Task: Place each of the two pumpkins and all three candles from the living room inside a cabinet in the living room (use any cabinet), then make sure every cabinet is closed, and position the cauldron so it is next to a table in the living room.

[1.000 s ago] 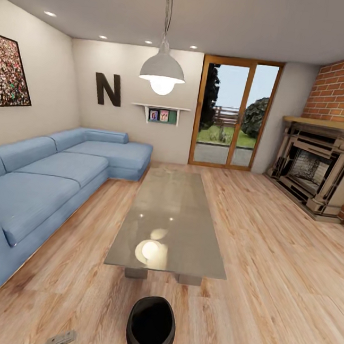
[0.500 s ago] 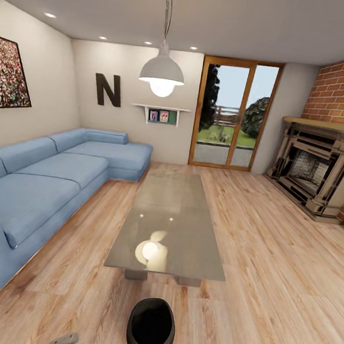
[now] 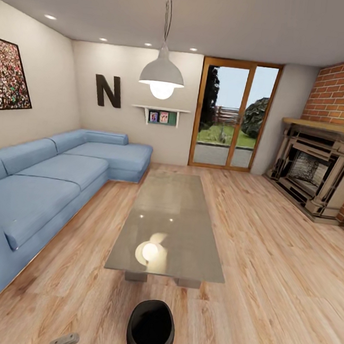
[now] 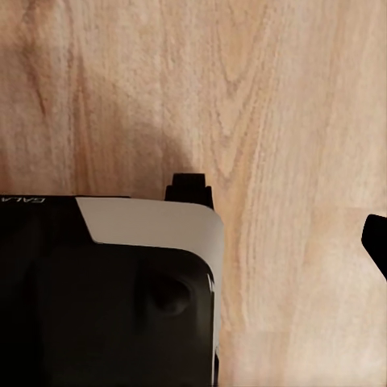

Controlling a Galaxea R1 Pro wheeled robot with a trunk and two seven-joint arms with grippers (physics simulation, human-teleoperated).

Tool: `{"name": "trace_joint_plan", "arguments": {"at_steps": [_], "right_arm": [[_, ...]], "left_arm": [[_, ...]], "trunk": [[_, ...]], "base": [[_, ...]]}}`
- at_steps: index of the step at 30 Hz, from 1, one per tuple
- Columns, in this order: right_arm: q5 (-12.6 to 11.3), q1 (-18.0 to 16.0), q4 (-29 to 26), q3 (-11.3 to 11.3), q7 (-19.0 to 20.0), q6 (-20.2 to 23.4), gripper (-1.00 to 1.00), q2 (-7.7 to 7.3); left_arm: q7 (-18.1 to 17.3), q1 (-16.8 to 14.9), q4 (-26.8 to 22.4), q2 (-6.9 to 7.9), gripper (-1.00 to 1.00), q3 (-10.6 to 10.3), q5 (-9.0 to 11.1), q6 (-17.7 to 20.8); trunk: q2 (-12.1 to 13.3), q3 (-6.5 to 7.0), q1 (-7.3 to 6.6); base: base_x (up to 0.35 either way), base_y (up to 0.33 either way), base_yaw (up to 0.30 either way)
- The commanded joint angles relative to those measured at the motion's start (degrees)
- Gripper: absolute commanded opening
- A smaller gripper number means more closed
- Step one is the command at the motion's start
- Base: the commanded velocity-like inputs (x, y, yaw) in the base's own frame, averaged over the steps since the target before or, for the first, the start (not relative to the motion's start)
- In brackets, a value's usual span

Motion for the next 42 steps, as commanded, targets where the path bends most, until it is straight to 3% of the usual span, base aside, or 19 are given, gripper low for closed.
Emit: {"name": "trace_joint_plan", "arguments": {"at_steps": [1, 31, 37, 42], "right_arm": [[-0.46, -0.07, 0.08, 0.48, 0.24, 0.1, 1.0, 0.0], [-0.51, 1.08, 0.79, 0.49, 0.26, 0.11, 1.0, -0.04], [-0.51, 1.08, 0.79, 0.47, 0.26, 0.11, 1.0, -0.02], [-0.54, 1.08, 0.79, 0.45, 0.26, 0.11, 1.0, -0.05]], "left_arm": [[0.11, -0.05, 0.02, -0.01, 1.0, -0.48, 0.55, 0.2], [0.11, -0.03, 0.1, -0.01, 1.0, -0.48, 0.55, 0.33], [0.45, 1.3, 0.16, 0.12, 1.0, -0.48, 0.53, 0.47], [0.7, 4.97, 0.19, 0.46, 1.0, -0.48, 0.39, 0.55]], "trunk": [[0.38, 0.12, -0.23], [12.41, 5.51, -6.82], [14.81, 6.59, -8.13], [16.82, 7.48, -9.23]], "base": [[0.0, 0.0, 0.0], [0.0, 0.0, 0.0], [0.0, 0.0, 0.0], [0.0, 0.0, 0.0]]}}
